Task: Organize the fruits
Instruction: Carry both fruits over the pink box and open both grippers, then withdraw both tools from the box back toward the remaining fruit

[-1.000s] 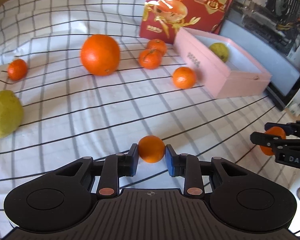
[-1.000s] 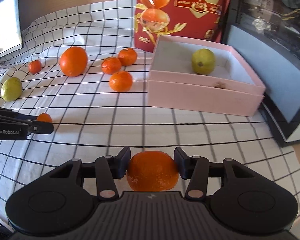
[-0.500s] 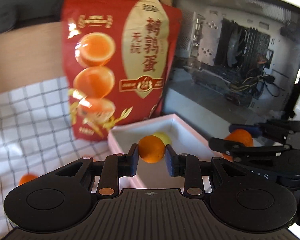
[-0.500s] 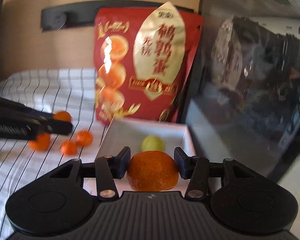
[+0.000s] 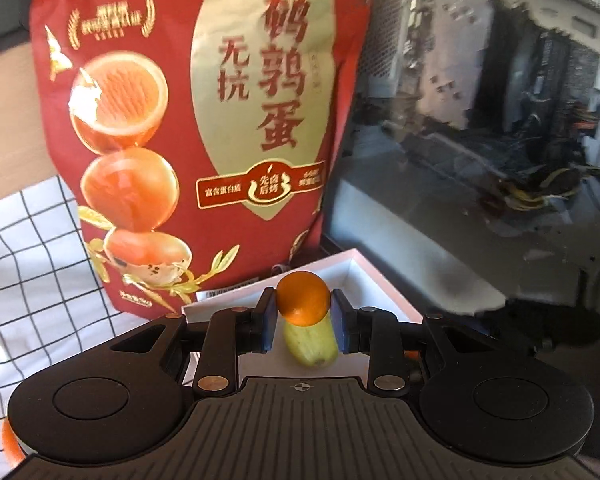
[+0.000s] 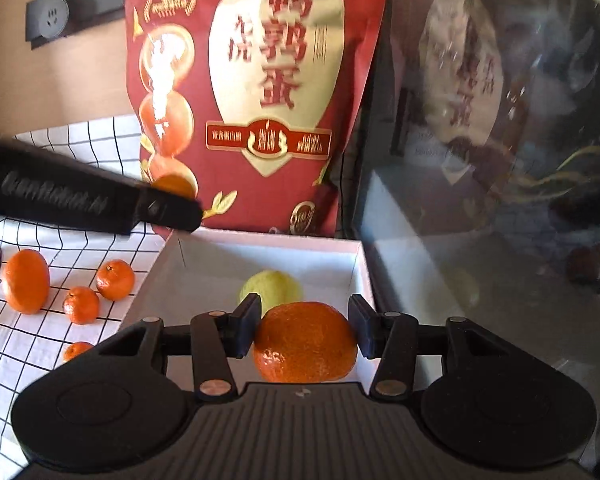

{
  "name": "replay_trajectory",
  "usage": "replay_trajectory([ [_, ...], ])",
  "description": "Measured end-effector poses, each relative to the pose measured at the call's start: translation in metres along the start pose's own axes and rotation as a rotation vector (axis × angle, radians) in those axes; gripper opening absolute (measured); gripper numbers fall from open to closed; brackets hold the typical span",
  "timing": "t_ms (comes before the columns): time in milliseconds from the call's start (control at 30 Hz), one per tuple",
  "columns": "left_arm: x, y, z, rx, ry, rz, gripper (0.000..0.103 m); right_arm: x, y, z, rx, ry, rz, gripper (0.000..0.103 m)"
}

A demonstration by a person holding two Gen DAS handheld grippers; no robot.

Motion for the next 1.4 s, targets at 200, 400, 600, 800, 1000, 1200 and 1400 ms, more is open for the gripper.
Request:
replay_trajectory([
  [200, -0.017, -0.040, -0.003, -0.025, 0.051, -0.096, 0.034, -0.016, -0.025, -0.002, 0.031, -0.006, -0.048, 0.049],
  [400, -0.014, -0.027, -0.010, -0.035, 0.050, -0.009, 0.034, -0.017, -0.022, -0.007, 0.060, 0.007, -0.052, 0.069],
  [600, -0.031, 0.016, -0.042, -0.067, 0.149, 0.076, 0.034, -0.012, -0.008, -0.022, 0.029, 0.064, -0.016, 0.074],
  [800, -0.089, 0.069, -0.096, 0.054, 0.241, 0.086, 0.033, -0.033, 0.008, -0.050, 0.022, 0.070, -0.013, 0.075],
  [1000, -0.149, 0.103, -0.163, 0.170, 0.374, -0.020, 0.033, -0.063, 0.026, -0.089, 0.082, 0.028, -0.058, 0.076],
  [1200, -0.179, 0.139, -0.239, 0.286, 0.468, 0.009, 0.033, -0.085, 0.035, -0.140, 0.111, 0.090, -0.108, 0.075],
  [1400, -0.182, 0.159, -0.294, 0.357, 0.461, 0.053, 0.033, -0.090, 0.036, -0.174, 0.122, 0.101, -0.131, 0.075],
])
Point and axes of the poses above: each gripper's, at about its wrist camera, not at the fingertips, and y roughly against the way its jaws point, z to its right, x to its top, the point moved 10 cm from there along -y, roughly the way its jaws point, and after that the axes turned 6 degrees about x, right-handed, at the moved point
